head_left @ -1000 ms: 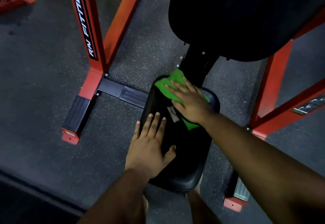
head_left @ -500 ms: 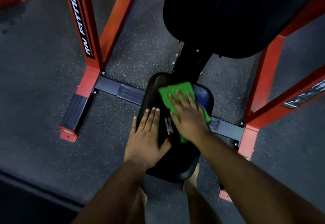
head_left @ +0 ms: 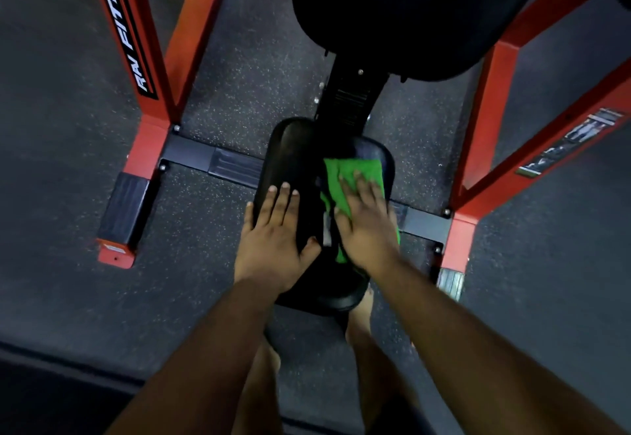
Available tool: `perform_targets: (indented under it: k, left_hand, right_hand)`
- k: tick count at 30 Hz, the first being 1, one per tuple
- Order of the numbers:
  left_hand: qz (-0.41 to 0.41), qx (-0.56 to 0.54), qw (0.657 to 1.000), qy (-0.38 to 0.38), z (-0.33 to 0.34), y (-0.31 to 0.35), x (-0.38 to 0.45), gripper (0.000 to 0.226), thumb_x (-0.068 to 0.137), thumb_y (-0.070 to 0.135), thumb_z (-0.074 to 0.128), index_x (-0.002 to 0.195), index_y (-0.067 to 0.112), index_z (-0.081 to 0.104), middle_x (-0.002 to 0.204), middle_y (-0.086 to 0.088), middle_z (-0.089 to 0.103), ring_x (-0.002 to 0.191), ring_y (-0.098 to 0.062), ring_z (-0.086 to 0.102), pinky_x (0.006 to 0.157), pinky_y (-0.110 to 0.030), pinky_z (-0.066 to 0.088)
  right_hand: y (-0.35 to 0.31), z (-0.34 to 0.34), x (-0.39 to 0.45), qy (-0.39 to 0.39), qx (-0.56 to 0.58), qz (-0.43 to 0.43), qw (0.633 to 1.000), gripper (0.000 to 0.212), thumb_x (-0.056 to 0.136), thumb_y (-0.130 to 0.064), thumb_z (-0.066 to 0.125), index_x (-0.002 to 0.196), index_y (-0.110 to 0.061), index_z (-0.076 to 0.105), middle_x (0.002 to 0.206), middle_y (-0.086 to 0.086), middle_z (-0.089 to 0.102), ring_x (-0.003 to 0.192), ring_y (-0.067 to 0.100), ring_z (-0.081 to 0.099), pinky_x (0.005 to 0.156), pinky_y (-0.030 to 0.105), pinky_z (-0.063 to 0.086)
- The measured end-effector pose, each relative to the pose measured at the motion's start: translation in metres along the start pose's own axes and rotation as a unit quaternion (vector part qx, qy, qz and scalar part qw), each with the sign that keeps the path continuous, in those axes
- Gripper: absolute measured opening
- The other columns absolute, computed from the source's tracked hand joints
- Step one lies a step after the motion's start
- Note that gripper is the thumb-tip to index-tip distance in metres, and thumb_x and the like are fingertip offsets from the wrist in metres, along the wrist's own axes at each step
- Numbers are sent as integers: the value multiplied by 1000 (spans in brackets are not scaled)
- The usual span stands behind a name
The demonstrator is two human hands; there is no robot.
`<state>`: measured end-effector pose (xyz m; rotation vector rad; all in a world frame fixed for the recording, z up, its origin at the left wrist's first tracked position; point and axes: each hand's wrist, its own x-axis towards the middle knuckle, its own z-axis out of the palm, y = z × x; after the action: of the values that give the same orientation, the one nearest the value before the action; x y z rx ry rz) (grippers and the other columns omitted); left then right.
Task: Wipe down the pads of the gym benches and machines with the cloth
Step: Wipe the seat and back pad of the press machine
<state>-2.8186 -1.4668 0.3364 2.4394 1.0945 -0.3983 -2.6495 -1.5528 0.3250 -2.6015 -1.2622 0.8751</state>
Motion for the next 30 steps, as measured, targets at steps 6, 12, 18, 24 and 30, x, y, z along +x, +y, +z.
perform_targets:
  k: [6, 12, 18, 24, 30]
  left_hand:
    - [7, 16, 1000, 1, 3, -1, 0, 87, 89, 61, 21, 163, 16, 8, 171, -4, -1, 157, -20, -7, 126, -52, 1]
    - [11, 17, 1000, 8, 8, -2, 2, 86, 90, 61, 21, 163, 17, 6, 171, -3, -2, 157, -19, -8, 126, -51, 0]
    - [18, 14, 1000, 5, 5, -3, -2, 80, 92, 56, 14, 162, 17, 11, 171, -3, 1, 157, -21, -7, 125, -55, 5]
    - [17, 7, 1000, 12, 7, -3, 1, 72, 96, 48, 11, 163, 22, 6, 171, 1, -3, 156, -18, -11, 126, -50, 3]
    - [7, 2, 1000, 4, 2, 0, -1, 75, 94, 52, 14, 162, 21, 10, 171, -1, 1, 157, -19, -8, 126, -52, 4]
  right_hand:
    - [14, 0, 12, -31, -32, 55, 997, 62, 104, -59, 22, 159, -46, -4, 169, -12, -18, 154, 19, -24, 115, 74, -10]
    - [-3, -7, 51, -47, 3, 81, 996, 72, 95, -75, 29, 158, -44, 11, 170, -13, -8, 156, 22, -18, 109, 80, 16]
    - [-1, 4, -48, -65, -48, 62, 995, 78, 93, -78, 27, 158, -48, -3, 167, -15, -23, 152, 23, -30, 110, 80, -10]
    - [-13, -3, 75, -50, -82, 9, 995, 74, 98, -65, 33, 158, -47, -5, 170, -2, -15, 153, 39, -20, 117, 74, 2]
    - [-9, 1, -5, -11, -16, 17, 1000, 65, 99, -56, 41, 159, -39, 21, 171, -6, 4, 157, 27, -4, 122, 58, 19]
